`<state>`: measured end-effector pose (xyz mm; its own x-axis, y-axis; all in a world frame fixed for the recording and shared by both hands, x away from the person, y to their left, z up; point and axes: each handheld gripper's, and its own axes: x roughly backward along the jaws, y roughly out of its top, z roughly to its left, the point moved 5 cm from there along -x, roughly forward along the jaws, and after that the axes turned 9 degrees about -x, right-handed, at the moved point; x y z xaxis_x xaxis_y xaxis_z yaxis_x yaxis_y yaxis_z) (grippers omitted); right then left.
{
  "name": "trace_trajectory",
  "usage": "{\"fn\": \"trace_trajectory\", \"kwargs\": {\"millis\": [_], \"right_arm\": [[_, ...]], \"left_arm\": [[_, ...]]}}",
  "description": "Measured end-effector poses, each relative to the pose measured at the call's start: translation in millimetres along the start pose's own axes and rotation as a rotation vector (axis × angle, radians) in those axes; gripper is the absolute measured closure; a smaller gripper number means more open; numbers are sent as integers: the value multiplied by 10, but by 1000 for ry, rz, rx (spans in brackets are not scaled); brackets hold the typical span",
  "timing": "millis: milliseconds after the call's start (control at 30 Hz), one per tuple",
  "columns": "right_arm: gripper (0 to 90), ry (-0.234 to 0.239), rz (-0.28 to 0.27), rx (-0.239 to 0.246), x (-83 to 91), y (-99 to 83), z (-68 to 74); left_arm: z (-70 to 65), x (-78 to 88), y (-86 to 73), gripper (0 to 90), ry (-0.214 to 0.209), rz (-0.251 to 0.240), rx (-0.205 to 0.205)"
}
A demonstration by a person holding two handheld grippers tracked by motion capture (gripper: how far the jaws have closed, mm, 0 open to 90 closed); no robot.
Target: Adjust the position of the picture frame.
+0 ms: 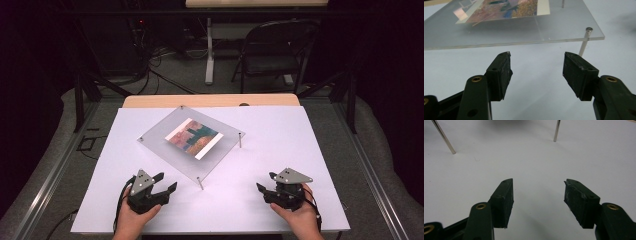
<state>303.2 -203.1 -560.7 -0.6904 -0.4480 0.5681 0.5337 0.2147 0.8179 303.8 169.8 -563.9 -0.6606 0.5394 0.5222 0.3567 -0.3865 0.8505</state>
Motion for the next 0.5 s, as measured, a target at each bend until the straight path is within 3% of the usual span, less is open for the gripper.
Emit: {"fn": "trace_trajectory", "kwargs": {"millis": [133,233,267,367,500], "right_arm": [[406,2,-6,-47,8,-7,-54],[410,9,-13,-71,14,-5,-88],[409,14,-14,-98,19,-7,-117],[410,26,-10,-122,23,-10,-140],[403,26,-16,-102,24,-5,-131]], "left_arm": [[12,-43,-44,371,-23,41,40],[-4,-53,-43,296,-29,39,40],[-18,-48,-36,266,-49,30,41],[-36,-41,-26,234,-65,27,51],[-58,-29,-10,222,-53,30,44]]}}
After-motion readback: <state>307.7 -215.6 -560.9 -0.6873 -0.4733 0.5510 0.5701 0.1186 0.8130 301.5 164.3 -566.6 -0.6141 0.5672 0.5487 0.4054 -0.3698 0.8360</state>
